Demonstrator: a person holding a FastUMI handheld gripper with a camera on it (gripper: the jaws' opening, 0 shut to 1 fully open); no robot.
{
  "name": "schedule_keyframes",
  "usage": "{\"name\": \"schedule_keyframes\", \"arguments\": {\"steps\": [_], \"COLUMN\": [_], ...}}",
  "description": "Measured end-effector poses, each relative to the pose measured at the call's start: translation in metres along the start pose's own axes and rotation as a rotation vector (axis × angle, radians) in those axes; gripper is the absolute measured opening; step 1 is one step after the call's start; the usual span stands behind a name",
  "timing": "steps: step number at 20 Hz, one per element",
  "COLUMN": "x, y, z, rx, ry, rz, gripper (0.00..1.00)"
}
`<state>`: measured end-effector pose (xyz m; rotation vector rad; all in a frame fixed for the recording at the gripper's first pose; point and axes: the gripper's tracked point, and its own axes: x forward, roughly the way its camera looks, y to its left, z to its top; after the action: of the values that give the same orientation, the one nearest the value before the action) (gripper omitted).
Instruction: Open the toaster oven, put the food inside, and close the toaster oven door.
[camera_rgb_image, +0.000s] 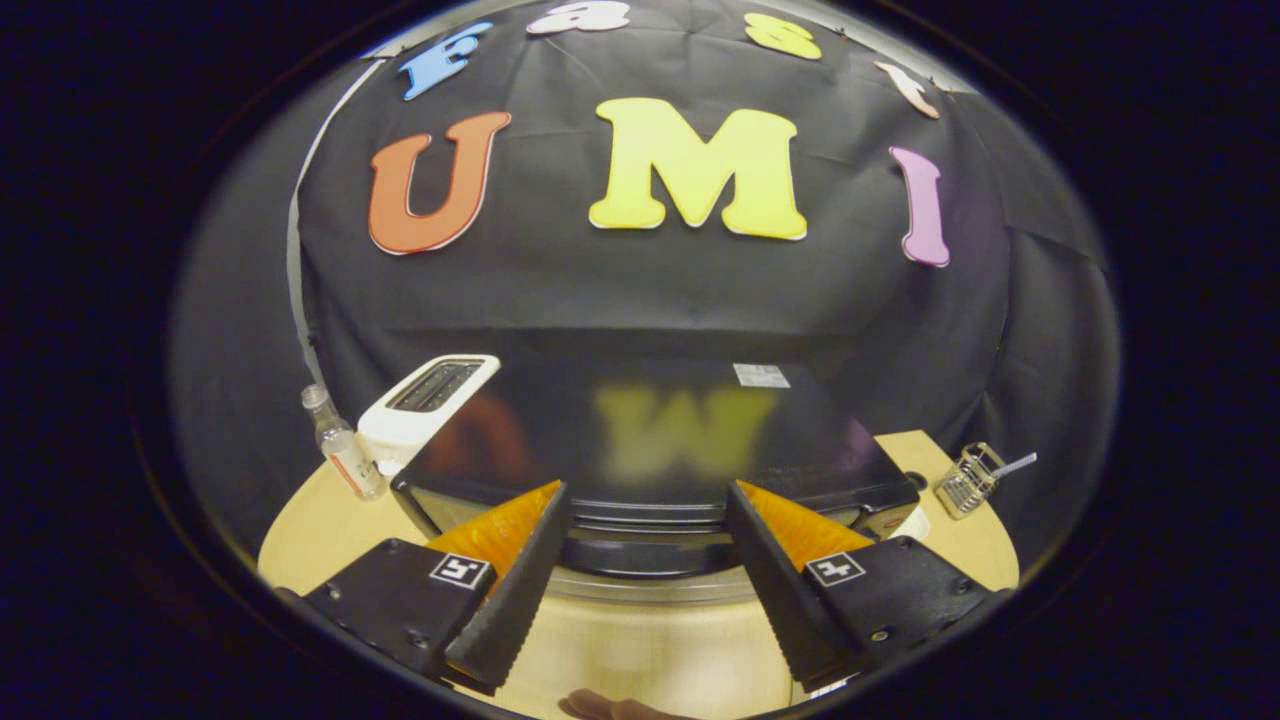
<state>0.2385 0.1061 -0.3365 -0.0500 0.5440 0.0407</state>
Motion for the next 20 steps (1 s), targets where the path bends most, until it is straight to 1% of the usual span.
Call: {"name": "schedule_keyframes", "arguments": {"steps": [2, 5, 7, 9, 16, 20], "x": [-0.001, -0.007, -0.017, -0.029, -0.073, -0.094], "y": [0.0, 0.0, 0.002, 0.006, 0.003, 0.004], "z": [-0.001, -0.002, -0.01, -0.015, -0.063, -0.106], "rx": [-0.015, 0.023, -0.016, -0.024, -0.09, -0.112], "ry": [0.011, 0.003, -0.004, -0.002, 0.078, 0.163], "rz": [0.004, 0.015, 0.026, 0.027, 0.004, 0.001], "gripper": [1.0, 1.0, 1.0, 1.0, 1.0, 1.0]}}
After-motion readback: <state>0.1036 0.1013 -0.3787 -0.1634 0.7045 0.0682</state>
